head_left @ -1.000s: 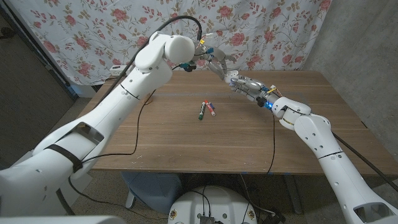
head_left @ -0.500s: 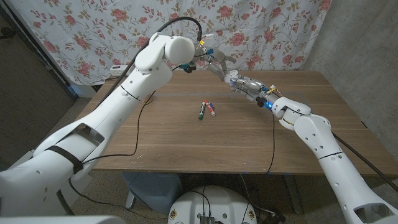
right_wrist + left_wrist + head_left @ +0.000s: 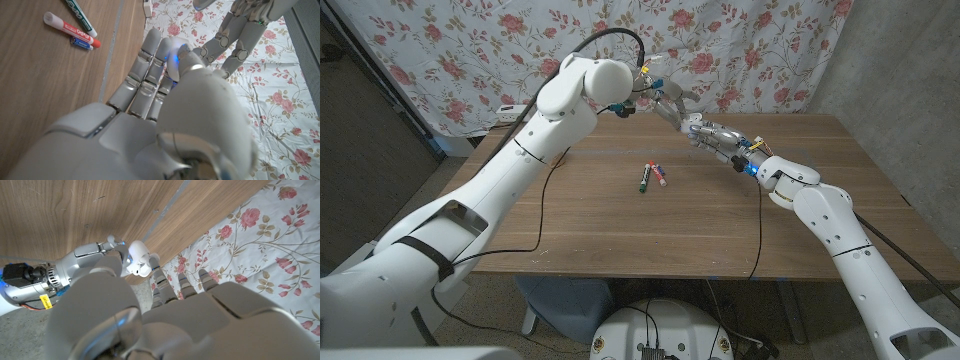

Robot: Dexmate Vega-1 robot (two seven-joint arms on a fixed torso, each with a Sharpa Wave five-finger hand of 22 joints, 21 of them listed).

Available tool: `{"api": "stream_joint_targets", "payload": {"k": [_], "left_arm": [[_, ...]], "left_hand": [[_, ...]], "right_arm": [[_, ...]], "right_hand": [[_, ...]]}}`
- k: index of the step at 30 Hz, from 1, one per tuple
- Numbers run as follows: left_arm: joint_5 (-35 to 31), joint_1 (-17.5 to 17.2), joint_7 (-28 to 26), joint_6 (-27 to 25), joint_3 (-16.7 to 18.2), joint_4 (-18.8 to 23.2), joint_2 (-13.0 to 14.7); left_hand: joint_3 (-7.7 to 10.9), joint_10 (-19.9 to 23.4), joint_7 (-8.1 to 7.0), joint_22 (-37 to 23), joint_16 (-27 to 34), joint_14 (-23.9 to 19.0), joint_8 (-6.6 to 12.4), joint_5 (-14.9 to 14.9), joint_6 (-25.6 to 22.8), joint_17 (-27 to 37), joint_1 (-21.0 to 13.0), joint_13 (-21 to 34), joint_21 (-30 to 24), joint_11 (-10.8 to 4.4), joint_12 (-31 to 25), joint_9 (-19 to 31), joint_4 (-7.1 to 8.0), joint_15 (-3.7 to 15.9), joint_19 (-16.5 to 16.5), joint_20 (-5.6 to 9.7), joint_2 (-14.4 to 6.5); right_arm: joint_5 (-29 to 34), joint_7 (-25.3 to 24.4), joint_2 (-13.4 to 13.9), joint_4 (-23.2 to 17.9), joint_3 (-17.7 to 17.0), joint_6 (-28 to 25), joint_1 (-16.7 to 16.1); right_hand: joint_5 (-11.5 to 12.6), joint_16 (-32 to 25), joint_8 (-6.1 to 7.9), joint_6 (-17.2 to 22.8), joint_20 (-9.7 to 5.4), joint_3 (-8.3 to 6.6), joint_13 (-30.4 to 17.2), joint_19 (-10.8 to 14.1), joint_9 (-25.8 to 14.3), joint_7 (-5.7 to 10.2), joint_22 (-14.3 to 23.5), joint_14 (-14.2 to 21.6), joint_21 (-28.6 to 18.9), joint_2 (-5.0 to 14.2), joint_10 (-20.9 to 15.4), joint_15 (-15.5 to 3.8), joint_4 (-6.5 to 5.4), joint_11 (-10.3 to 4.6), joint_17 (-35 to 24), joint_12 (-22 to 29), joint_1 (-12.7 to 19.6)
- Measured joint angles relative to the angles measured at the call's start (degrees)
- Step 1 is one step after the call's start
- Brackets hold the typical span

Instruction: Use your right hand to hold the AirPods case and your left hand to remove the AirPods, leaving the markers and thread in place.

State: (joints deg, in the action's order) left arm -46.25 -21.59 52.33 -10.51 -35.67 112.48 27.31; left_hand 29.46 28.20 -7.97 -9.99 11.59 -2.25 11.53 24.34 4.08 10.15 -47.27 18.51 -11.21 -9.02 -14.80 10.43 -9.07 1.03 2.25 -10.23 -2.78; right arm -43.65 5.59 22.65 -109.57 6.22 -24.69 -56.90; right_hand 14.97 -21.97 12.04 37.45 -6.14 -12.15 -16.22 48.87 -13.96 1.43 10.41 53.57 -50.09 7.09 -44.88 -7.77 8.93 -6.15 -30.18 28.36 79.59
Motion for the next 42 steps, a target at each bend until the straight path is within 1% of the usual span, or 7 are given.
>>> {"api": "stream_joint_targets", "payload": {"k": [9, 15, 23, 28, 32, 35, 42], "left_arm": [[-0.11, -0.04, -0.14, 0.1, -0.02, -0.44, -0.23], [0.04, -0.22, -0.72, 0.15, -0.02, -0.67, -0.39], [0.61, -0.45, -1.86, 0.42, 0.09, -0.77, -0.46], [0.9, -0.79, -2.25, 0.46, 0.2, -0.92, -0.52], [1.0, -0.84, -2.71, 0.43, 0.22, -0.92, -0.52], [0.81, -1.36, -3.14, 0.17, 0.24, -0.69, -0.57], [-0.34, -2.62, -4.93, -0.95, 0.36, 0.05, -0.91]], "left_hand": [[0.01, -0.08, -0.12, 0.0, 0.0, 0.0, 0.0, 0.0, -0.5, 0.0, 0.5, 0.04, 0.0, -0.09, 0.0, -0.04, 0.01, 0.0, 0.0, 0.0, -0.04], [-0.09, 1.22, -0.23, 0.0, 0.0, -0.74, 0.0, 0.0, -1.44, 0.13, 1.9, 0.08, -0.32, 0.11, -0.01, -0.04, 1.05, 0.07, -0.9, -0.08, -0.83], [-0.09, 1.56, 0.06, 0.0, 0.0, -1.35, 0.38, -0.22, -2.99, 0.13, 2.2, 0.09, -0.32, 0.14, -0.01, -0.04, 1.04, 0.1, -1.85, 0.2, -1.13], [-0.08, 1.17, 0.0, 0.0, 0.0, -1.55, 0.38, -0.22, -3.3, 0.13, 2.67, -0.19, -0.32, 0.96, 0.28, -0.04, 1.04, -0.1, -2.08, 0.43, -1.3], [0.1, 1.18, 0.18, 0.0, 0.0, -1.55, 0.38, -0.22, -3.48, 0.13, 2.94, -0.2, -0.32, 0.95, 0.28, -0.04, 1.22, -0.1, -2.09, 0.41, -1.44], [0.43, 1.85, 0.18, -0.03, 0.06, -2.28, 0.38, -0.19, -3.48, 0.12, 3.4, -0.2, -0.37, 0.32, 0.28, -0.03, 1.52, 0.22, -2.47, 0.41, -2.1], [2.35, 4.26, 0.27, -0.3, 0.71, -4.83, 0.38, 1.11, -4.82, 0.12, 2.7, 0.28, -1.08, -0.5, -0.48, -0.03, 1.46, 1.33, -4.35, 0.6, -5.17]], "right_arm": [[-0.04, -0.03, 0.06, -0.08, 0.05, 0.07, -0.05], [-0.05, -0.02, 0.08, -0.08, 0.13, 0.11, -0.05], [-0.07, 0.05, 0.09, -0.06, 0.2, 0.11, 0.09], [-0.07, 0.12, 0.09, -0.04, 0.22, 0.13, 0.12], [-0.08, 0.12, 0.1, -0.03, 0.23, 0.13, 0.12], [-0.08, 0.11, 0.11, -0.03, 0.23, 0.14, 0.12], [-0.1, 0.11, 0.11, -0.08, 0.26, 0.14, 0.06]], "right_hand": [[-0.01, 0.0, 0.0, 0.0, 0.0, 0.0, 0.0, 0.0, 0.01, 0.0, 0.0, 0.11, 0.0, -0.15, 0.01, 0.11, 0.0, -0.01, 0.01, 0.0, -0.15], [-0.01, 0.46, 0.0, 0.0, 0.0, 0.0, 0.0, 0.0, 0.01, 0.0, 0.0, 0.2, -0.18, -0.15, 0.02, 0.2, 0.0, -0.02, 0.01, 0.0, -0.15], [-0.02, 0.46, 0.0, 0.0, 0.0, 0.0, 0.0, 0.0, 0.01, 0.0, 0.0, 0.2, -0.34, -0.14, 0.06, 0.2, 0.0, -0.06, -0.2, 0.0, -0.13], [0.11, 0.46, 0.0, 0.0, 0.0, 0.0, 0.0, 0.01, 0.0, 0.0, 0.0, 0.2, -0.56, -0.14, 0.11, 0.2, 0.0, -0.11, -0.25, 0.0, -0.12], [0.12, 0.46, 0.0, 0.0, 0.0, 0.0, 0.0, 0.01, -0.03, 0.0, -0.3, 0.2, -0.56, -0.14, 0.12, 0.2, 0.0, -0.12, -0.25, 0.0, -0.12], [0.12, 0.46, 0.0, 0.0, 0.0, 0.0, 0.0, 0.01, -0.03, 0.0, -0.29, 0.2, -0.72, -0.14, 0.12, 0.2, 0.0, -0.12, -0.25, 0.0, -0.11], [0.12, 0.46, 0.0, 0.0, 0.0, 0.0, 0.0, -0.42, -0.03, 0.0, -0.29, 0.2, -0.88, -0.14, 0.01, 0.2, 0.0, -0.01, -0.25, 0.0, -0.1]]}}
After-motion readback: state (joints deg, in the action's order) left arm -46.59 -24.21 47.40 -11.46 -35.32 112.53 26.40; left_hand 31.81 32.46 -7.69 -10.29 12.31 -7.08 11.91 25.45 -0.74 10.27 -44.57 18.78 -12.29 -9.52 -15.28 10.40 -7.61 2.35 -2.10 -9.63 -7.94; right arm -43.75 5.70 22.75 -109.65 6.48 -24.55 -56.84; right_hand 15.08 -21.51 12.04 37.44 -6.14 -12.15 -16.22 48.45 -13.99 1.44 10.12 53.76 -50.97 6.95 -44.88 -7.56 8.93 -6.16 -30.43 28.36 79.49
